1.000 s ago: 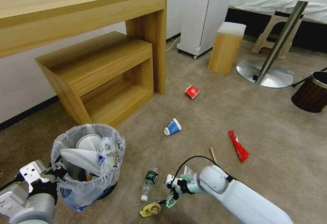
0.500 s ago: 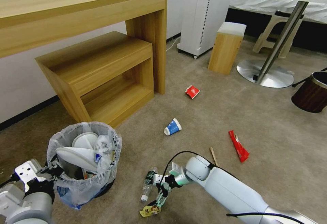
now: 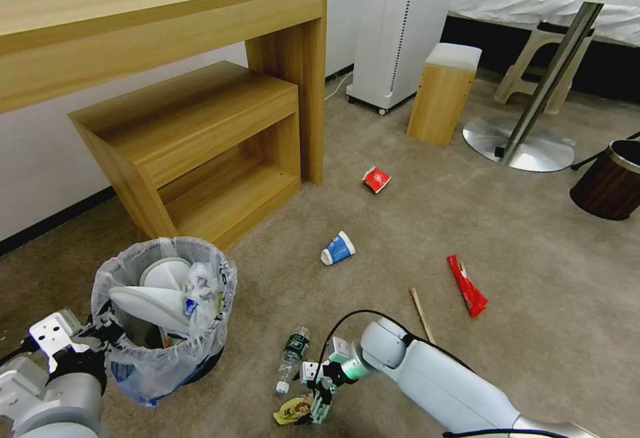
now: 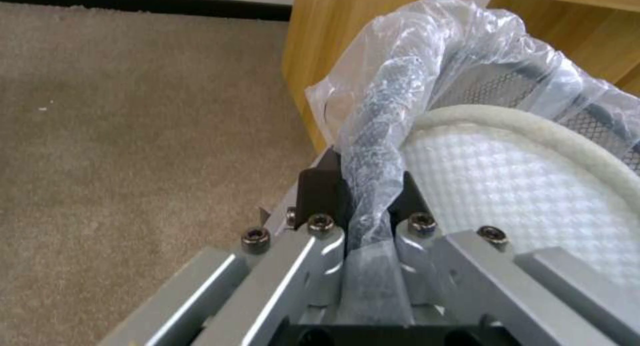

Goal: Pick up the trash bin and place the garbage on the floor into it.

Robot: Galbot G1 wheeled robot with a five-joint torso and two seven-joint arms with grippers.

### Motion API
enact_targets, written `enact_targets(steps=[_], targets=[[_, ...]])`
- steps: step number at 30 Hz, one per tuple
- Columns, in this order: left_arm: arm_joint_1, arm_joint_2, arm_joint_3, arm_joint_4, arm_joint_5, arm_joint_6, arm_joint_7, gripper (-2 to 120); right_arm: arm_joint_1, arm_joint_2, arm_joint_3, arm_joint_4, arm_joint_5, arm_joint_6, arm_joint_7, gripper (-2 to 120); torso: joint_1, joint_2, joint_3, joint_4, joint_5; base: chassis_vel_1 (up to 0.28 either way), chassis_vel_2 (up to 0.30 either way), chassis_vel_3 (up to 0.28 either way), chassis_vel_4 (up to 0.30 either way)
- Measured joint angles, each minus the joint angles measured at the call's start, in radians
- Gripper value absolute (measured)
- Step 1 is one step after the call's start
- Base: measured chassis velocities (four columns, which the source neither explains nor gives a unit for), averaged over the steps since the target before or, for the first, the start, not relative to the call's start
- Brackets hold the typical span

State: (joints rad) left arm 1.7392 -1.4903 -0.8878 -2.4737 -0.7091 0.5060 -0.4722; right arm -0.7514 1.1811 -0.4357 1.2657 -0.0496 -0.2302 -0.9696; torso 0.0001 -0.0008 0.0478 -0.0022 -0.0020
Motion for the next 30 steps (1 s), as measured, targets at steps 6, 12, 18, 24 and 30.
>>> enact_targets(steps=[6,12,18,24,30], targets=[[-0.003,0.003,-0.001,0.002,-0.001,-0.001,0.000,3,-0.016,0.019,-0.003,-0.019,-0.011,0.003,0.008,100,0.000,0.000,0.000,0.0001,0.0000,0.000,0.000,0.000,0.000],[0.001,0.002,-0.001,0.000,-0.001,-0.001,0.000,3,-0.030,0.034,0.000,-0.045,-0.030,0.007,0.022,100,0.000,0.000,0.000,0.0001,0.0000,0.000,0.000,0.000,0.000],[0.002,0.000,0.001,-0.003,0.000,-0.001,0.001,3,-0.028,0.036,0.002,-0.060,-0.030,0.010,0.033,100,0.000,0.000,0.000,0.0000,0.0000,0.000,0.000,0.000,0.000],[0.008,-0.002,0.000,-0.010,0.001,-0.001,0.001,3,-0.022,0.049,0.009,-0.107,-0.046,0.031,0.042,100,0.000,0.000,0.000,0.0000,0.0000,0.000,0.000,0.000,0.000],[0.012,-0.002,-0.003,-0.015,0.001,-0.001,0.001,3,-0.011,0.055,0.015,-0.128,-0.047,0.034,0.054,100,0.000,0.000,0.000,0.0001,0.0000,0.000,0.000,0.000,0.000]])
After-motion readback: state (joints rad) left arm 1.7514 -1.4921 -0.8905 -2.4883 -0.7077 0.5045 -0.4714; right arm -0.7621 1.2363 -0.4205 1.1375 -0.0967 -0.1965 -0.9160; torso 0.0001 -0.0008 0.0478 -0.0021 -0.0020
